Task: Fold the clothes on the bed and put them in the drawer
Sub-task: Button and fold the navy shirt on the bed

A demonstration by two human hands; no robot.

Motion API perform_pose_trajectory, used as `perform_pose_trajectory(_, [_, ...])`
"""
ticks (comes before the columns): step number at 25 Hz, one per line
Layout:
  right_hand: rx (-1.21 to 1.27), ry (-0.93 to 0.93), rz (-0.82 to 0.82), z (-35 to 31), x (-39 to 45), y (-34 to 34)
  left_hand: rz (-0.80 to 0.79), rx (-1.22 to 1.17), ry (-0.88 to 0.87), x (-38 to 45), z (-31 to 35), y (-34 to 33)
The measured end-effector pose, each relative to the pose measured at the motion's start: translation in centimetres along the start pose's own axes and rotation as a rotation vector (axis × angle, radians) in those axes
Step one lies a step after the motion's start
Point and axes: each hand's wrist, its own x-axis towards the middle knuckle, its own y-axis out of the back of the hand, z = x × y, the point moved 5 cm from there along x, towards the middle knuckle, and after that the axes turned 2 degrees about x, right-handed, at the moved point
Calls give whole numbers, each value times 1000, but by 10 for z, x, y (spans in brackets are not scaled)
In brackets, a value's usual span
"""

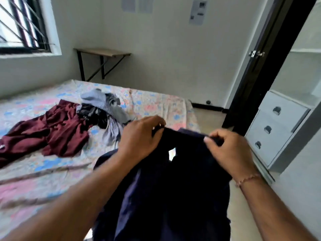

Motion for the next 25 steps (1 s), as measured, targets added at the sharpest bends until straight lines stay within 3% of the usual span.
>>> perform_pose_trajectory(3, [335, -283, -369, 39, -113, -53, -146, -260, 393, -120, -7, -35])
perform_pose_trajectory(5, [579, -471, -392, 39, -186, -68, -224, -437, 669, -186, 5, -54])
perform_pose_trajectory(8, [876, -709, -327, 22, -249, -66, -224, -644, 862, -232, 42, -54])
perform_pose_trajectory(15, [820, -613, -214, 2, -249, -55, -112, -853, 1090, -253, 56, -63])
perform_pose_trajectory(25, [836, -627, -171, 1, -254, -59, -130, -948, 1079, -251, 63, -61])
